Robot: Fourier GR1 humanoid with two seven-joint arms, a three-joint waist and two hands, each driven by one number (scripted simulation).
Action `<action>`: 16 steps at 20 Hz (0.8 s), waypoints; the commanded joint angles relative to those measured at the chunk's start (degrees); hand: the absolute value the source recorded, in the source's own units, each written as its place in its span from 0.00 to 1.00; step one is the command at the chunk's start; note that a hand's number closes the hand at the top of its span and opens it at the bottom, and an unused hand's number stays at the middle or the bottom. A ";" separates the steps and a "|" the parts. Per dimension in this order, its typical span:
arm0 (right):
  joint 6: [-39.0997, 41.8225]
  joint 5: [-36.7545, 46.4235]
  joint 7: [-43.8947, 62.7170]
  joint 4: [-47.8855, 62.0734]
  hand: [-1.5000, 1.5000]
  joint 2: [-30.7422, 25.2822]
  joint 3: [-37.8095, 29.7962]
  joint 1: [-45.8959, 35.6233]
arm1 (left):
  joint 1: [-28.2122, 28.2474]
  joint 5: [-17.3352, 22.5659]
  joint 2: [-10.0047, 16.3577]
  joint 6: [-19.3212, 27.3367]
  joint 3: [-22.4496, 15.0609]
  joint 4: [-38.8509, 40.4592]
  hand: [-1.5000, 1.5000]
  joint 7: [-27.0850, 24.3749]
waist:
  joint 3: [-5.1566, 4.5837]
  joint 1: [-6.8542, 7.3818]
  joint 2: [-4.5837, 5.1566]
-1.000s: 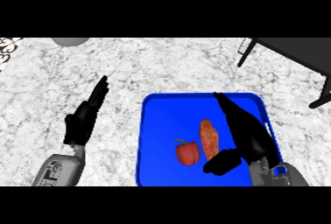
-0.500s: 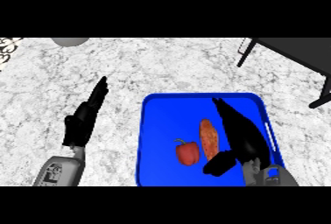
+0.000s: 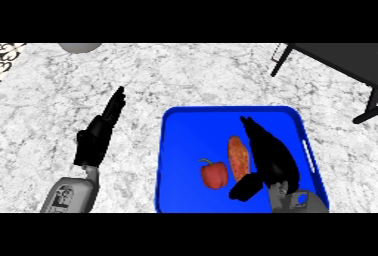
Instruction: Pick the sweet potato from the tray and place it in the tiered shelf
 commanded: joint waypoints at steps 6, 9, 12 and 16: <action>4.47 0.98 -2.34 2.70 0.00 2.35 -3.06 -0.29 | -0.40 0.16 -0.14 -1.58 2.58 -1.24 0.50 0.61 | 0.00 0.02 -0.02; -1.87 4.19 -9.63 9.06 0.00 2.44 -2.79 2.58 | 1.71 -0.67 -0.34 -2.83 1.28 -1.60 0.50 0.70 | 0.01 0.10 -0.01; 4.01 2.04 -9.16 6.17 1.00 0.96 -4.97 1.36 | 1.50 0.69 0.48 -3.96 4.05 2.21 0.50 -3.83 | 0.00 0.01 0.00; 4.86 6.34 -7.89 5.05 1.00 1.81 0.89 3.40 | -0.86 -1.97 -2.40 -1.17 1.27 -0.28 0.50 1.97 | 0.00 -0.04 -0.02</action>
